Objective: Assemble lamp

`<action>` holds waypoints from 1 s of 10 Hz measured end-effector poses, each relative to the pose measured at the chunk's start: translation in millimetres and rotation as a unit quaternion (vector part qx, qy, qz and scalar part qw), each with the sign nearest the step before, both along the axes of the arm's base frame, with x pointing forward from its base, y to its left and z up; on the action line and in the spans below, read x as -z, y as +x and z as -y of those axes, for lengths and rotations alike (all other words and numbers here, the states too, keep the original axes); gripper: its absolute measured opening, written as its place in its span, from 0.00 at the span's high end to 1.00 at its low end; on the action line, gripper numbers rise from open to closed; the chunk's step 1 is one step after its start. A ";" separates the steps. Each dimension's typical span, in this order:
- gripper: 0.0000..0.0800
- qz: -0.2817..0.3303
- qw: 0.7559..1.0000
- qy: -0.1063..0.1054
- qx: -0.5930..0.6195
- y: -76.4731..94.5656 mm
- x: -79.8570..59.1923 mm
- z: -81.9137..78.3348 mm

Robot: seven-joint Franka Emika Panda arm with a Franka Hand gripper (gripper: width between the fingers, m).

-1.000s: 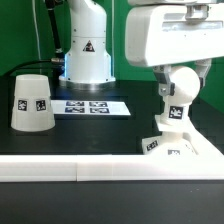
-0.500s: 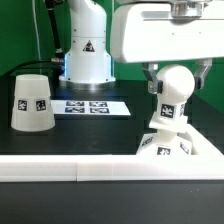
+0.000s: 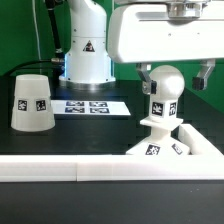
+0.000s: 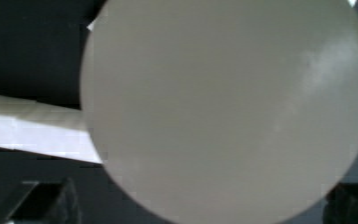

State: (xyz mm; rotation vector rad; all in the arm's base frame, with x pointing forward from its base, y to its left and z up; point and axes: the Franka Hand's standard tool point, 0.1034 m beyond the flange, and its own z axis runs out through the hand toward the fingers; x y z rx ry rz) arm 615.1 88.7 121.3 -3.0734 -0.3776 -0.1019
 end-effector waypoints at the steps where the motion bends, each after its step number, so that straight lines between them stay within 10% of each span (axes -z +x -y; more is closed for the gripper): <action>1: 0.13 0.000 1.000 -0.001 -0.001 -10.3 -5.9 1.1; 6: 0.13 0.003 1.000 -0.011 -0.009 -61.6 -35.2 34.9; 10: 0.13 0.001 1.000 -0.010 -0.010 -61.3 -32.7 32.7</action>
Offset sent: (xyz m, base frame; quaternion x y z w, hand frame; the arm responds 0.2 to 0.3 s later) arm -0.0430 -0.0176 0.0255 0.0015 -0.0031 -0.0011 1.0000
